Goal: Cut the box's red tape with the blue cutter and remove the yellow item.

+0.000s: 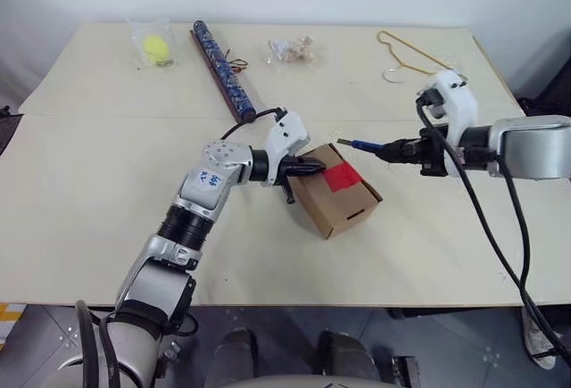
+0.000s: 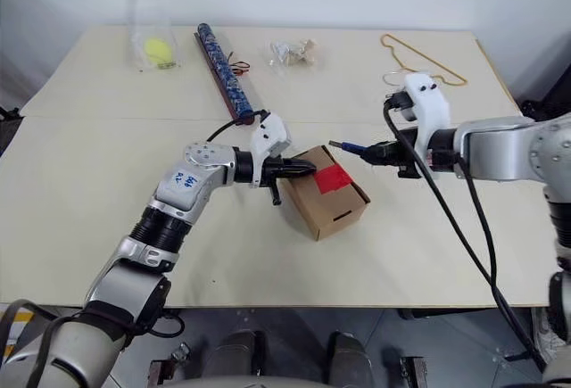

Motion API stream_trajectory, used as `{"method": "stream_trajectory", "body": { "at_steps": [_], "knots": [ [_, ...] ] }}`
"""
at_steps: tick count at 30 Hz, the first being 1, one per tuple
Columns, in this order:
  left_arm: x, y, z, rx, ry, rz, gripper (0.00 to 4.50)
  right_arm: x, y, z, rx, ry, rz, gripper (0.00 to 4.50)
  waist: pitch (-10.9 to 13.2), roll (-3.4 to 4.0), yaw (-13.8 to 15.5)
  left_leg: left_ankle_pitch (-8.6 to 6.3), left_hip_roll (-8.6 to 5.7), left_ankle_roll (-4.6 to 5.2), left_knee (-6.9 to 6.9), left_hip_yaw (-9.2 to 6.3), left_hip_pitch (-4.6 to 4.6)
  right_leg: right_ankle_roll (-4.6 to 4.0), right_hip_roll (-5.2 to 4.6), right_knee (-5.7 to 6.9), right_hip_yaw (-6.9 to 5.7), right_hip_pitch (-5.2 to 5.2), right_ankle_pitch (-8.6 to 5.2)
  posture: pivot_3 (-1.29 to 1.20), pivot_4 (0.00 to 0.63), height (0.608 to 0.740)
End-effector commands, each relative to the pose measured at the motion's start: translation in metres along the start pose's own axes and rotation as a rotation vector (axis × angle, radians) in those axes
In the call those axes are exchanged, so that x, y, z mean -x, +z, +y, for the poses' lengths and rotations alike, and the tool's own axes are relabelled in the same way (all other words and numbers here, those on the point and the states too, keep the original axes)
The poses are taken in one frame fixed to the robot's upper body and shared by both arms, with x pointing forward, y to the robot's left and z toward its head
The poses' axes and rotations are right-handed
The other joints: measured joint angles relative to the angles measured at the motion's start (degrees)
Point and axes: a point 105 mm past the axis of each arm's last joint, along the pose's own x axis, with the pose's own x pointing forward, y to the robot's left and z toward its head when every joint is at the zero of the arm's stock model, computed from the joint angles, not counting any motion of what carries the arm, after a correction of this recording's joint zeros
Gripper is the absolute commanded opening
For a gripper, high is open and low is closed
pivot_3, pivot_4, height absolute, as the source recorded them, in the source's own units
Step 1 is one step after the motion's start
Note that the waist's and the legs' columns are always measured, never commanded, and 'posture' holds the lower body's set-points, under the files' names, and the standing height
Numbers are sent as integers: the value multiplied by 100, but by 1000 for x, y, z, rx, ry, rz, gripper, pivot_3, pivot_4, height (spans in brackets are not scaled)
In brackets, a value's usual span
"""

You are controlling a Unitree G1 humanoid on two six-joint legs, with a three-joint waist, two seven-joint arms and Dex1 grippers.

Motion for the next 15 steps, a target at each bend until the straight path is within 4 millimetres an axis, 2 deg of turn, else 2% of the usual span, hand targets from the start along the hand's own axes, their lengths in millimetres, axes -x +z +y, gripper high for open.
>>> {"method": "stream_trajectory", "body": {
  "at_steps": [1,15],
  "knots": [
    [-1,0,0,3,16,27,0,2,9,3,42,6,-18,83,0,0,-3,0,0,0,0,0,0,0,0,1,0,0,0,0,150,740],
    [-8,-2,-10,17,-8,38,0,7,18,0,78,1,-33,83,0,0,-7,0,0,0,2,1,3,0,0,8,1,0,0,0,150,740]
  ]
}}
